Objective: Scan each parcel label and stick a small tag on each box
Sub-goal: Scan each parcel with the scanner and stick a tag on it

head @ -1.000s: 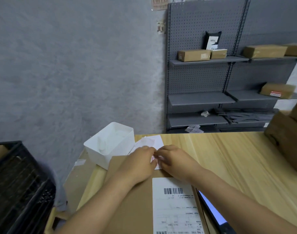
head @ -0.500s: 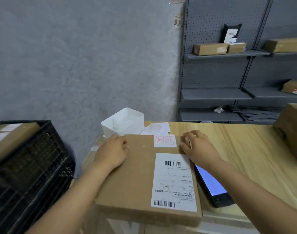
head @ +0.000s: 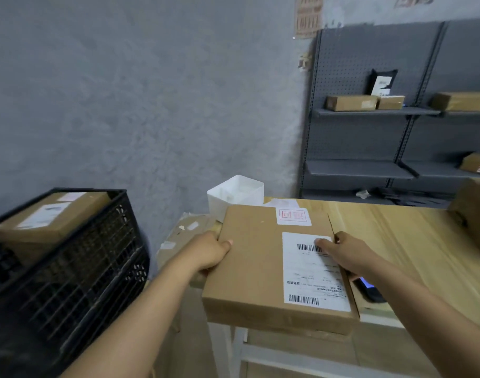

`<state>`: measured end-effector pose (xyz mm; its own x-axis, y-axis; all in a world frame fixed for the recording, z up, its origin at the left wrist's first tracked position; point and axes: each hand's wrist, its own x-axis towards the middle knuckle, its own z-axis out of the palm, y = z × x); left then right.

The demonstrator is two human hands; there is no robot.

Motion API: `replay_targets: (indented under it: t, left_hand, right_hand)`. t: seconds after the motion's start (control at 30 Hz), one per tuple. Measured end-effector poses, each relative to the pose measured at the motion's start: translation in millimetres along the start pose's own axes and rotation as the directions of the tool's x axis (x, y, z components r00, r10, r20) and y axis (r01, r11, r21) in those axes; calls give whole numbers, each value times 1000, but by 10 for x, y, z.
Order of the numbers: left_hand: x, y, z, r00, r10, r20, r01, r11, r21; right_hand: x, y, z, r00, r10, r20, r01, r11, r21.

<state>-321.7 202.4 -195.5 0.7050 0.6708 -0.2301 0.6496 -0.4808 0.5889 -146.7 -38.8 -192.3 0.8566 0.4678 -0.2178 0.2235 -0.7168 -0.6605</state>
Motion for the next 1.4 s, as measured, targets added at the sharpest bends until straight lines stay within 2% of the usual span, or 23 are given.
replay_targets:
  t: [0.17, 0.23, 0.37, 0.5, 0.77, 1.0, 1.23, 1.4]
  left_hand:
    - [-469, -619, -540, 988, 29, -152, -13, 995, 100]
    - [-662, -921, -785, 978, 20, -207, -18, 1000, 12]
    - [-914, -1466, -1282, 952, -75, -298, 52, 995, -84]
    - [-909, -2001, -1743, 919, -157, -361, 99, 980, -174]
    - [-213, -2868, -2697, 847, -227, -481, 138, 967, -214]
    - [434, -3519, -3447, 823, -272, -499, 116, 940, -321]
    - [1120, -4118, -4060, 783, -266, -562, 59, 931, -359]
    - [1771, -4510, -4468, 812, -217, -543, 39, 947, -320]
  right_hand:
    - [-400, -535, 538, 994, -86, -63, 84, 996, -39]
    - [-546, -800, 804, 990, -124, -69, 123, 992, -19]
    - [-727, -1367, 1337, 977, -197, -83, 208, 966, 152]
    - [-688, -1962, 1861, 958, -287, 5, 281, 941, 186]
    - [-81, -3192, 2852, 901, -408, 150, 337, 874, 349]
    - [425, -4279, 3521, 865, -469, 178, 393, 854, 340]
    - [822, -5147, 4181, 871, -469, 147, 380, 831, 406]
    - [1062, -5550, 4601, 894, -421, 154, 341, 861, 378]
